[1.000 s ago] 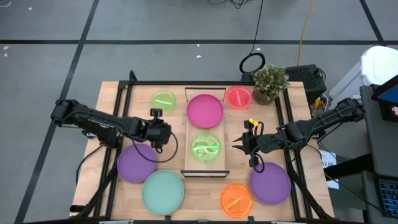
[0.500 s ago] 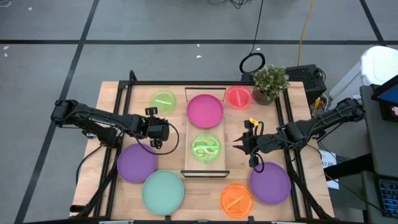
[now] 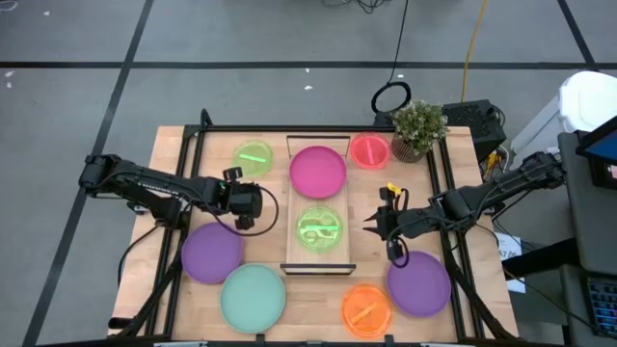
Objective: Place and stack plates onto a shelf
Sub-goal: Stack the right purple plate on top of the pink plate on the shelf
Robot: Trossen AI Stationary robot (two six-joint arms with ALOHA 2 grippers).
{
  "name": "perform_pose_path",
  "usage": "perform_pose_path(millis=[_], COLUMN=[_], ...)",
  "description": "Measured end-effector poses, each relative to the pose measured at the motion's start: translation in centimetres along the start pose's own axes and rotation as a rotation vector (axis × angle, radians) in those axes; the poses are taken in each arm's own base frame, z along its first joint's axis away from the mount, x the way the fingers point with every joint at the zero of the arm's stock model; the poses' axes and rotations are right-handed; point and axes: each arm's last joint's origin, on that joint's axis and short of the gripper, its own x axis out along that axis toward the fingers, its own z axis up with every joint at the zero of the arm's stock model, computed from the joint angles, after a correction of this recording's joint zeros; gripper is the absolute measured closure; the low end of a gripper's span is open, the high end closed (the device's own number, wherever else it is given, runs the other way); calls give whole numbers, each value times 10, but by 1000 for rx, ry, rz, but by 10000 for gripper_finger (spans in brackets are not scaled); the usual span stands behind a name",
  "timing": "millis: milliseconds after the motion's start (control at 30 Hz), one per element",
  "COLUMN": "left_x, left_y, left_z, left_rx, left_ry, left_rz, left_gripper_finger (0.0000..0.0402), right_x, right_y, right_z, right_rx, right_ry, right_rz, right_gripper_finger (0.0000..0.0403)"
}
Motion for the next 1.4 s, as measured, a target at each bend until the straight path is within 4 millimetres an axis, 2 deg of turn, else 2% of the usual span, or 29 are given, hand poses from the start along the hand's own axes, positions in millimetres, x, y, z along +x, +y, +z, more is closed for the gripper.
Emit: perform_pose_path(millis=[267, 433, 800, 1067, 1400], left_x=[-1, -1, -1, -4, -10], left_y=[-2, -3, -5, -10, -21], left_z=[0, -1, -1, -2, -5], left_rx=[-15, 89, 70, 33, 54], left_ry=[-3, 6, 15, 16, -2], left_rz=[-12, -55, -100, -132, -150], left_gripper_finger=[339, 339, 339, 339, 339], right_x=[-4, -11, -29, -2, 11], right_y=[13, 29, 71, 112, 140], right_z=[-2, -3, -8, -16, -30], right_rx=[84, 108, 231, 260, 368], right_ry=[6, -3, -11, 81, 198], right_rz=[66, 128, 264, 289, 290], right_gripper_finger=[330, 330, 330, 330, 330])
